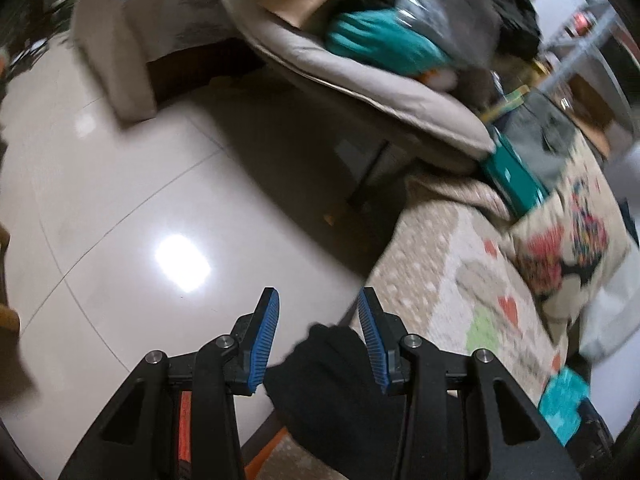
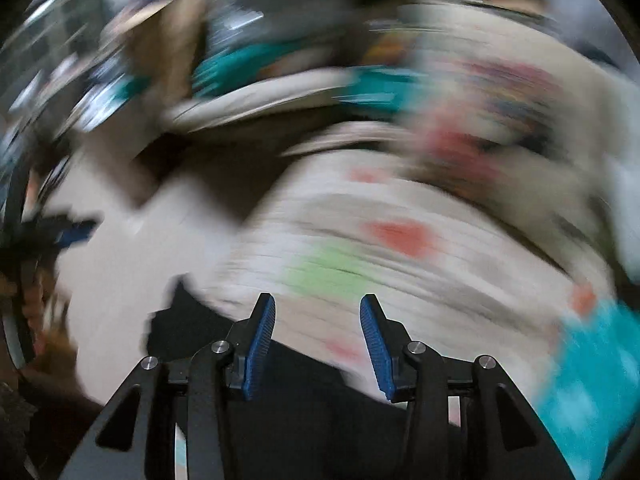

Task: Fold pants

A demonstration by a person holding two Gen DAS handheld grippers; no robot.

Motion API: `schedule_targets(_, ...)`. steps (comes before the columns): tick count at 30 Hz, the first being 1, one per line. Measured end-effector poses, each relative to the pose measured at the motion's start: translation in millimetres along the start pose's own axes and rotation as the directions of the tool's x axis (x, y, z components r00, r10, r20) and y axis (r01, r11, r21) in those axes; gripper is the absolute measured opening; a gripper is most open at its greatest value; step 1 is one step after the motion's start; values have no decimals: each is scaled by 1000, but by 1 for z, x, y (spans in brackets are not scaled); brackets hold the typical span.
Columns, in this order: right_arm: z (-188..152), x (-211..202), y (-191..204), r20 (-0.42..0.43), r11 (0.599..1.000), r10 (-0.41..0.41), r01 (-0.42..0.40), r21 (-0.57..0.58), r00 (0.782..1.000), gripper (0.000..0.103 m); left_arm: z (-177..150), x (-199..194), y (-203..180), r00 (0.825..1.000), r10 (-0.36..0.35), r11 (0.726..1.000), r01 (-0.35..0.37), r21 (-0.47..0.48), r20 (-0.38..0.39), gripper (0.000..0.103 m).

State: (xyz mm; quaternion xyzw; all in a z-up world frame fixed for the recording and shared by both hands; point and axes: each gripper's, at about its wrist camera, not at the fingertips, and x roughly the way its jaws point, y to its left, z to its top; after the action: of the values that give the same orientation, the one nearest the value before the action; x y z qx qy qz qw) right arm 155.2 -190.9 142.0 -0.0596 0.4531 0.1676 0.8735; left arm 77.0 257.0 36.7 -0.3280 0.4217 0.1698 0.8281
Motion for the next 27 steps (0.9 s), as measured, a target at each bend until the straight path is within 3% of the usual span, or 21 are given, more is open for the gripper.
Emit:
schedule_targets(2, -31, -26, -63, 0, 986, -52, 51, 162, 999, 51, -4, 3, -11, 1000, 0, 1000, 0, 23, -5, 40)
schedule_targets(5, -79, -33, -113, -41, 947, -58, 68, 313, 997, 58, -12, 9, -24, 1000, 10, 998, -9, 62, -9, 40)
schedule_targets(8, -120, -20, -122, -92, 931, -102, 128, 342, 990, 64, -19, 18, -31, 999, 42, 994, -40, 98, -18, 40)
schedule_targets(13, -136, 10, -124, -122, 932, -123, 157, 327, 985, 63, -25, 32, -25, 994, 89, 991, -83, 108, -57, 40)
schedule_targets(14, -136, 16, -128, -133, 931, -127, 164, 326, 983, 62, -24, 34, -26, 994, 90, 991, -83, 104, -60, 40)
schedule_targets(15, -137, 24, -131, -145, 931, -105, 149, 333, 984, 49, -24, 35, -25, 994, 90, 991, -84, 102, -61, 40)
schedule_targets(16, -135, 32, -130, -154, 932, -67, 118, 344, 986, 23, -23, 35, -26, 994, 92, 991, -86, 102, -59, 40)
schedule_targets(18, -134, 35, -126, -154, 936, -14, 67, 346, 988, 13, -22, 35, -28, 995, 81, 992, -75, 106, -62, 40)
schedule_targets(22, -112, 27, -125, -129, 949, -94, 128, 289, 987, 9, -23, 36, -35, 995, 66, 990, -57, 129, -69, 40)
schedule_targets(27, -83, 31, -141, -142, 930, -213, 245, 273, 967, 8, -23, 37, -37, 995, 68, 988, -57, 140, -75, 40)
